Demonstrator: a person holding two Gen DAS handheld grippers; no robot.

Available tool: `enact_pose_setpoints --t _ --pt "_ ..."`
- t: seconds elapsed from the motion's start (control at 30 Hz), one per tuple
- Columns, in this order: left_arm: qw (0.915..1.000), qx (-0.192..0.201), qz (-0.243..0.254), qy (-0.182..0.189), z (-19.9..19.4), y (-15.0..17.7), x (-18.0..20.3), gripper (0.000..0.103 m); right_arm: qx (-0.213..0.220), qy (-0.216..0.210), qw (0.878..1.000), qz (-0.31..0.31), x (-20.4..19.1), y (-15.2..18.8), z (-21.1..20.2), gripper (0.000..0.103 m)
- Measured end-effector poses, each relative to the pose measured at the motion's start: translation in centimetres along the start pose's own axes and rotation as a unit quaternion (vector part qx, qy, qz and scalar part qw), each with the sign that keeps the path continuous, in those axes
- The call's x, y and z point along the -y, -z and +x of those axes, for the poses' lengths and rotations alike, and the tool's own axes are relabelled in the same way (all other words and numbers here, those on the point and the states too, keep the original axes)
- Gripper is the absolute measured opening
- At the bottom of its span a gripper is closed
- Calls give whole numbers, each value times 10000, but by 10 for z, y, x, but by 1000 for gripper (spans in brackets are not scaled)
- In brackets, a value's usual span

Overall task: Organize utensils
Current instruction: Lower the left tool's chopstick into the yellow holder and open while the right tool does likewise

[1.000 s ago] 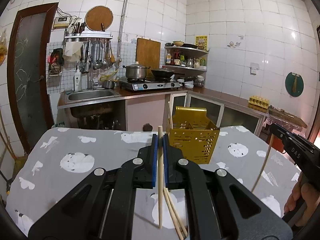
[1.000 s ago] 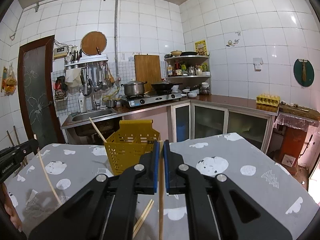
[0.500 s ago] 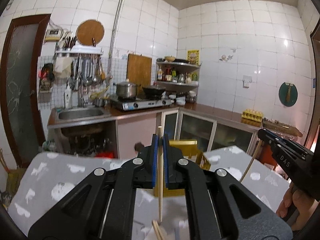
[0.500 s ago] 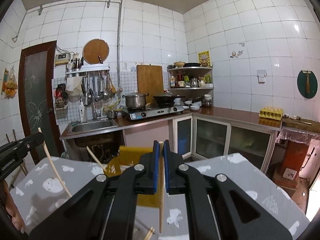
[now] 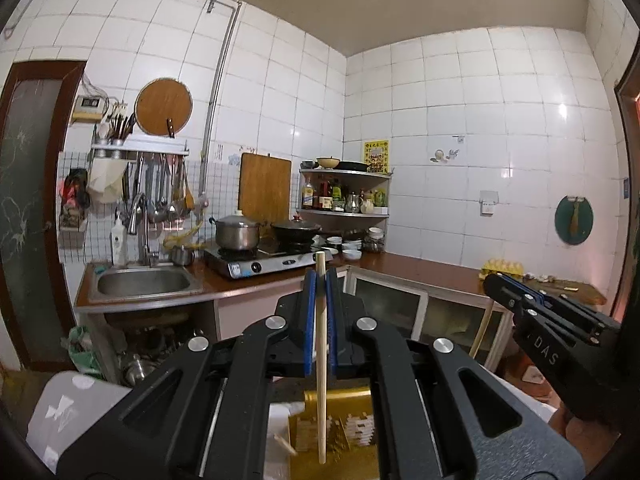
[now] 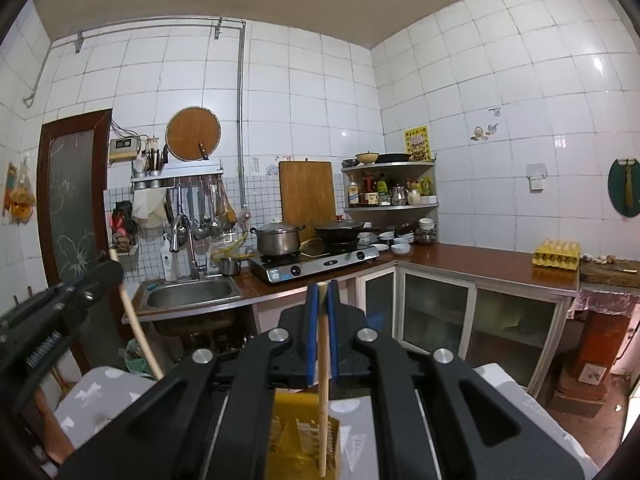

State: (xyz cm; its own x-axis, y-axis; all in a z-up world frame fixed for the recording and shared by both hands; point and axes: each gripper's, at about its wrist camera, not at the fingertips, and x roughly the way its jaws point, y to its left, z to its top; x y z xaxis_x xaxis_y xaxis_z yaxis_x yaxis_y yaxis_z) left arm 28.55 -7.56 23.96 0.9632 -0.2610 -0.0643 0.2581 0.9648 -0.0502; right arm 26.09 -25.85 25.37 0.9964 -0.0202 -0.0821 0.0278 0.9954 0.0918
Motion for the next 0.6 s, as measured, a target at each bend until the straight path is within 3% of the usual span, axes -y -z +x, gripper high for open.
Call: enact_pose_setpoints --t 0.3,0.6 --pt "9989 -417 76 -206 74 52 -8 4 -216 -35 9996 160 9 27 64 5" --pt "9950 -945 -164 -288 113 94 -31 4 -345 -417 9971 528 13 18 57 5"
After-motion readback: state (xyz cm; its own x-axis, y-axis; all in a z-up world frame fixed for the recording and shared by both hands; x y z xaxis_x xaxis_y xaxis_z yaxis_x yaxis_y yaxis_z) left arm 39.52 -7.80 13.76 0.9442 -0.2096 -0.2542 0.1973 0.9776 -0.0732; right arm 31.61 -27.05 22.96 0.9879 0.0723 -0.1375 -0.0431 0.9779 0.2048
